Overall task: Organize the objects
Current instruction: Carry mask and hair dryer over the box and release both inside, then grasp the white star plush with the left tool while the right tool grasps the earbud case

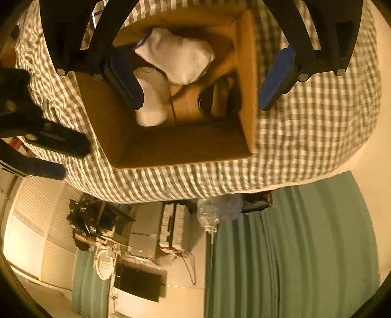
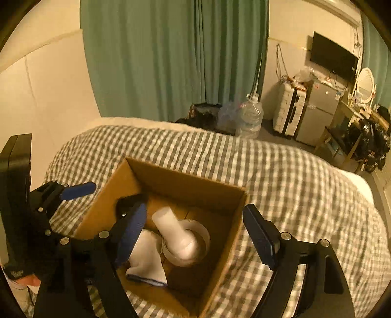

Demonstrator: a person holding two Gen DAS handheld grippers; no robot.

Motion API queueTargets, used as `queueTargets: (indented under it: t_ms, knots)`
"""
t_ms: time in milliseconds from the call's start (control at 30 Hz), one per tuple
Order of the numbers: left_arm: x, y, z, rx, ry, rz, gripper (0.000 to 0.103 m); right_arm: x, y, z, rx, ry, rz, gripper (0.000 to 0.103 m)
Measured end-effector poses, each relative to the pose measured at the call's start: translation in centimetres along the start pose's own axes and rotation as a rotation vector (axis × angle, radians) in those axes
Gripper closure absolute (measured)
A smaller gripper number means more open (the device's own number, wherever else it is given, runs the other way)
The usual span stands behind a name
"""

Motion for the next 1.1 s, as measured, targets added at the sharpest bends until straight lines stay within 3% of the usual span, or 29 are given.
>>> queueTargets:
  t_ms: [267, 600, 833, 1100]
  knots:
    - [-1.0, -1.7, 6.4, 0.038, 0.109, -0.019, 0.005, -0.5, -0.2, 7.8, 0.047, -0.047, 0.04, 0.022]
    - [-2.0, -9.3, 12.2, 0.037, 0.146, -0.011, 0.005, -4.0, -7.1, 14.6, 0.046, -0.022, 0.069, 0.022]
    - [-1.0, -16.4, 13.5, 0.008, 0.164, -0.025, 0.005, -7.2, -13.8, 15.1, -0.005, 0.015, 0.094, 0.022]
    - [0.2, -22.2, 13.2, -0.07, 0.11, 0.003, 0.005, -10.0, -20.4, 13.3, -0.104, 0.063, 0.088, 0.022]
Point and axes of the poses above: each gripper's, at about its wrist camera, not at the fingertips, and z roughly against the way its jaws point, x to its right, y to its top, the point moved 4 cm from there along -z, roughly the way its jaws point, and after that the axes turned 7 degrees about z, right-handed, at the moved point
